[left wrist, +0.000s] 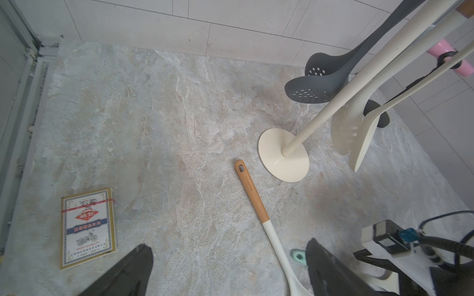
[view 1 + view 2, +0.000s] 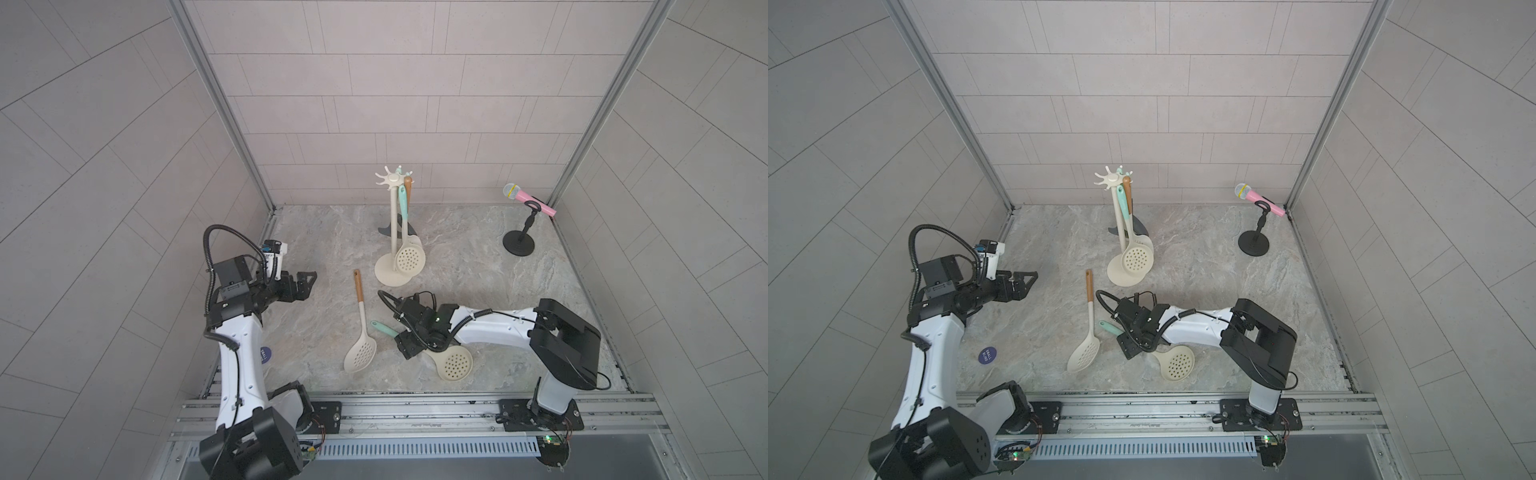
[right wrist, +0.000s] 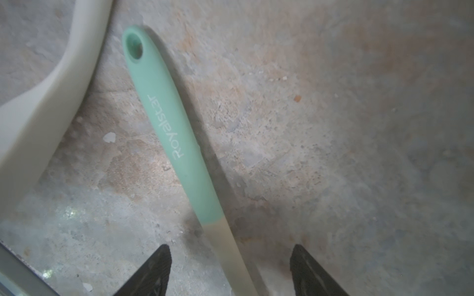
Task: Hang the skimmer on the kitchen utensil rack
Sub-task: Pick up the skimmer from the center of the board.
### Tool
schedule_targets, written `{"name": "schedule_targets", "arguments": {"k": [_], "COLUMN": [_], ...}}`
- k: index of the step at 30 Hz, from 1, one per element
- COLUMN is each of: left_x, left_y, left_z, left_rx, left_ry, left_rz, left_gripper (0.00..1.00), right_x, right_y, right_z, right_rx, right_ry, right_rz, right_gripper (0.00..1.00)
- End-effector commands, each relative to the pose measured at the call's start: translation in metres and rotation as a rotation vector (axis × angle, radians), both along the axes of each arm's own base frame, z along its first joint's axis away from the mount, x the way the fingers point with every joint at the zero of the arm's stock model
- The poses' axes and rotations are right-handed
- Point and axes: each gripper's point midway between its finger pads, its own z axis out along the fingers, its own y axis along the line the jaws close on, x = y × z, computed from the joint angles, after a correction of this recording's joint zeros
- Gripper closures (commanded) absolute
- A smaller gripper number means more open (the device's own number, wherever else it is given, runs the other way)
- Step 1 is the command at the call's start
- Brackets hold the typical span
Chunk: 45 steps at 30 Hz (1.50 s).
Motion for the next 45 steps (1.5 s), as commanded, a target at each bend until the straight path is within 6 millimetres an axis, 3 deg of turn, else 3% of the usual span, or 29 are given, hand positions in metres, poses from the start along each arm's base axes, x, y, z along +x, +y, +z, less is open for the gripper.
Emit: {"name": "schedule_targets", "arguments": {"k": [1,6,9,15,24,33,45], "left_x": [-0.008,-0.009,-0.010,-0.011,-0.010,-0.010,-0.010], "left_y": [-0.013,-0.012,-0.012,-0.013,-0.014,-0.012,-0.011], "left_z": [-0.002,-0.007,-0.008,-0.011,-0.014,-0.014,-0.014], "left_rx": [-0.070,-0.059,-0.060,-0.064,-0.070,-0.059,-0.052], "left_ry": [-0.011,-0.007,-0.008,0.001,0.007,0.005,0.002], "left_rz": [-0.083,-0.088,-0.095,-0.108,-0.113,-0.108,-0.100], "left_gripper": [0.00,0.00,0.00,0.00,0.00,0.00,0.00], "right_x": [-0.001,0.001,0.002,0.009,0.024,0.036,0.052], "right_y": [0.002,0.008,0.012,0.008,-0.009,-0.009,0.014], "right_z": [-0.004,-0.008,-0.009,-0.003,0.018,0.067,0.162], "right_rx": [-0.015,-0.026,-0.037,-0.055,-0.053,0.088,0.639], "right_ry": [0.012,0.028,0.036,0.018,-0.055,-0.132,-0.177], "right_rz": [0.003,0.017,0.030,0.039,0.030,0.014,-0.015], "right_gripper": [0.32,0.43,0.59,0.82,0.95,1.00,1.00]}}
